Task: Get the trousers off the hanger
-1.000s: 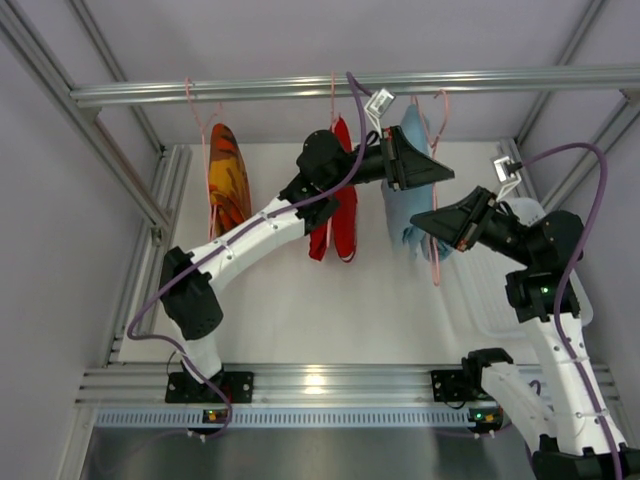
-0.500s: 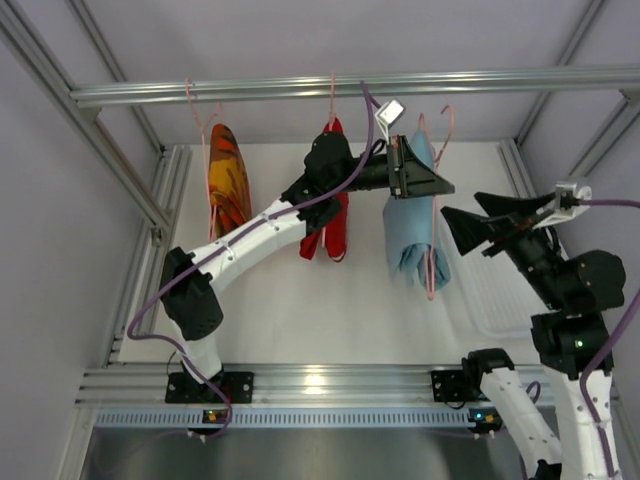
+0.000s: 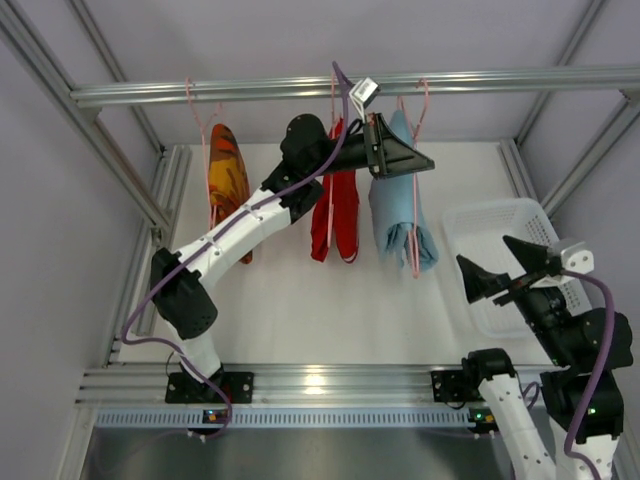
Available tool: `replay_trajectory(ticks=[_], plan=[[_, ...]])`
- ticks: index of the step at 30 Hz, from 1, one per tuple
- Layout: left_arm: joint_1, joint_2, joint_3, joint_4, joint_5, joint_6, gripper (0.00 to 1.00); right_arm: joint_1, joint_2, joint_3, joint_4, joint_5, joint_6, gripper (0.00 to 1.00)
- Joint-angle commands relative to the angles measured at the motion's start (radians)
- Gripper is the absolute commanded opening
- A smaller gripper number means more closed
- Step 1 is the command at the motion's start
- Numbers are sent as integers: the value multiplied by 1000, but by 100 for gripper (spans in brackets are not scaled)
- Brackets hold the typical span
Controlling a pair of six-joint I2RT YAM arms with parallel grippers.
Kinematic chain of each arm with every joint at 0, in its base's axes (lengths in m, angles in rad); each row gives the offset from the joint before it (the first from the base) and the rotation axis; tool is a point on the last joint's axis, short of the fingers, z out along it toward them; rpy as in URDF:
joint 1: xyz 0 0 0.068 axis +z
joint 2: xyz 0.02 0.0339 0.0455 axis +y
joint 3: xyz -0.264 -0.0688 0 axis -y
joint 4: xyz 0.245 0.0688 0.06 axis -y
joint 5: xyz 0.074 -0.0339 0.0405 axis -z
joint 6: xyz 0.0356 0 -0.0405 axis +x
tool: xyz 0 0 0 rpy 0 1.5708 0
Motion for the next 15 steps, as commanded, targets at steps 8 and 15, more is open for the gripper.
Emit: replay_trajectory(ticks=[8, 15], plan=[[5, -64, 195, 159, -22, 14, 0, -4, 2, -111, -90, -439, -198, 100], [3, -55, 235, 135, -33, 22, 0, -4, 111, -155, 32, -535, -254, 100]])
